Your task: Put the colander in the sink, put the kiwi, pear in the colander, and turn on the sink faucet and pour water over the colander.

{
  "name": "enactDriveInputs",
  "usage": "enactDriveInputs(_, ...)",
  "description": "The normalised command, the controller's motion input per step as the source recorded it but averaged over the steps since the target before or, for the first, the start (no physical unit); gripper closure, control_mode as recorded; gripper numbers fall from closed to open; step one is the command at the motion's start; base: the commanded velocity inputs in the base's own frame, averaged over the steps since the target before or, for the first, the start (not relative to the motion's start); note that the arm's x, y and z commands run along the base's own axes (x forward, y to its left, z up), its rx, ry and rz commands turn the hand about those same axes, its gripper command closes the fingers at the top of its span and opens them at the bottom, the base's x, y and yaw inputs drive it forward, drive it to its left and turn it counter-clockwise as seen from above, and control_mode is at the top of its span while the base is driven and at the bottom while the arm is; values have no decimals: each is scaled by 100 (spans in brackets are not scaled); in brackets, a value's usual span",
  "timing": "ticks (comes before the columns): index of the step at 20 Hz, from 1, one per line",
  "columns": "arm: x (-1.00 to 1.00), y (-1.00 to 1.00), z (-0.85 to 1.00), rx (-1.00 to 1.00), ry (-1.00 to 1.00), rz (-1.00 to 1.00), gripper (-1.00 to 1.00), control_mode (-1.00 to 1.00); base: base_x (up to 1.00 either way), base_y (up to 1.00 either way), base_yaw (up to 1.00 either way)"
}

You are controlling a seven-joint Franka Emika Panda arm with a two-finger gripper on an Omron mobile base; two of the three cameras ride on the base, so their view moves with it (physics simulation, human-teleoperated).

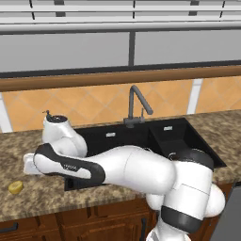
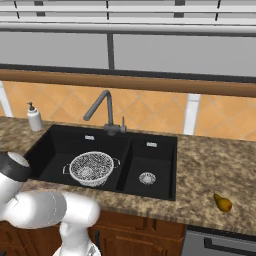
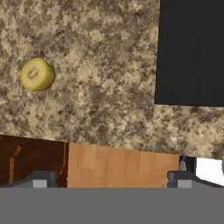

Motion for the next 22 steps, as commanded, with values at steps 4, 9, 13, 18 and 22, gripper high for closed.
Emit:
enactDriveInputs(4, 50, 85, -47, -22, -9, 7, -100, -100, 0, 0, 0)
enactDriveInputs(9, 40, 77, -24, -7, -2, 6, -100, -100, 0, 0, 0)
enactDriveInputs(13, 39, 67, -31, -2, 0, 5, -100, -100, 0, 0, 0)
enactDriveInputs(18, 21, 31, -24, -2, 0, 3, -100, -100, 0, 0, 0)
enactDriveInputs(22, 4, 15, -30, 0, 0, 2, -100, -100, 0, 0, 0)
